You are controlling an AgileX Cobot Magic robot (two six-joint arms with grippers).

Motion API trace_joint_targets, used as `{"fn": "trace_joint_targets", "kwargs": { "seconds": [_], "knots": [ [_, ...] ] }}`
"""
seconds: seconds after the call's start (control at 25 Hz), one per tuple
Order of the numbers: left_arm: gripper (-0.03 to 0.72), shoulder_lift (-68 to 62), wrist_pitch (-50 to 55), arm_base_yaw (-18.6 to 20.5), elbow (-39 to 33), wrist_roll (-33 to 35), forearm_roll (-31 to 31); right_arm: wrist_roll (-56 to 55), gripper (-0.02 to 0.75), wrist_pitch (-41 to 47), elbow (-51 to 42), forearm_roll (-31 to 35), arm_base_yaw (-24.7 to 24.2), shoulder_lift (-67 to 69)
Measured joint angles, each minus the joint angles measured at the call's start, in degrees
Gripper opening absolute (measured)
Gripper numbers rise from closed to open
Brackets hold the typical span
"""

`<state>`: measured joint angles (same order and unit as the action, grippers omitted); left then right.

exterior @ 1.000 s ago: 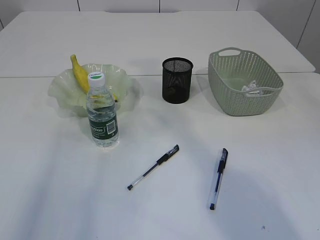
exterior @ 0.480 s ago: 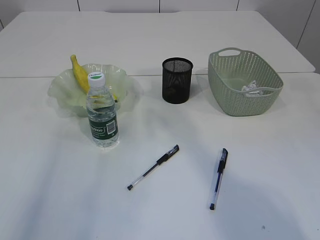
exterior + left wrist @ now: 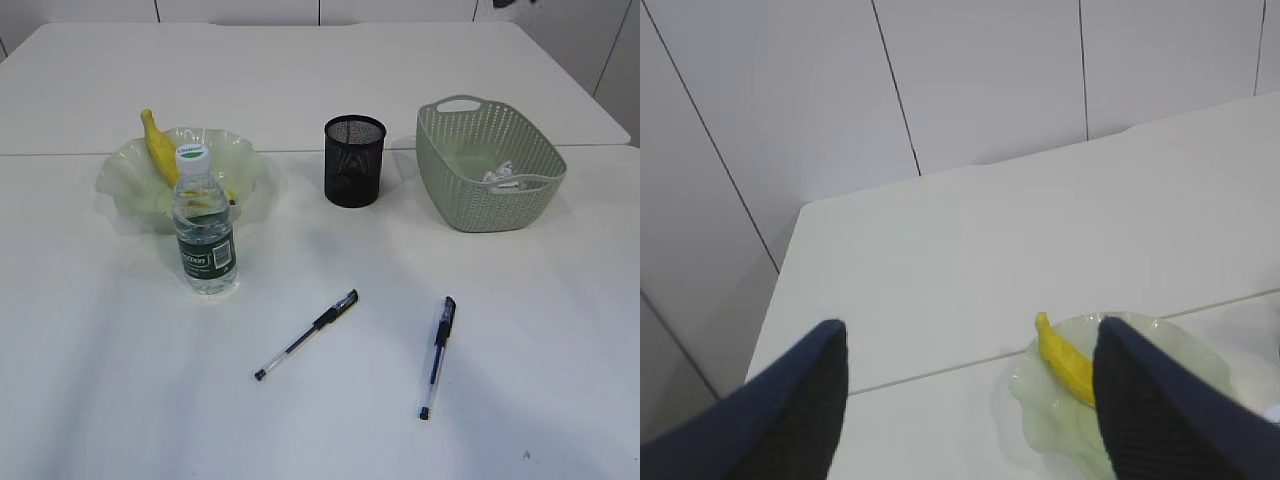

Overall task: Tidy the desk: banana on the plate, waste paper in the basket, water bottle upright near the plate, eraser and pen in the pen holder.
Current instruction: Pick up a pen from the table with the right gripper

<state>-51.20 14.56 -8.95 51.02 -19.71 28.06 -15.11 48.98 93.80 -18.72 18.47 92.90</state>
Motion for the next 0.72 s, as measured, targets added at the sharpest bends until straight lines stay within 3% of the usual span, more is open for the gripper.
{"fn": "trace_joint_targets", "kwargs": {
  "seconds": [0.72],
  "knots": [
    [0.538,0.02,0.0,0.0,0.0,0.0,0.09,-3.78,0.246,-27.9,-28.23,0.0,1.92,-6.5]
  ]
}}
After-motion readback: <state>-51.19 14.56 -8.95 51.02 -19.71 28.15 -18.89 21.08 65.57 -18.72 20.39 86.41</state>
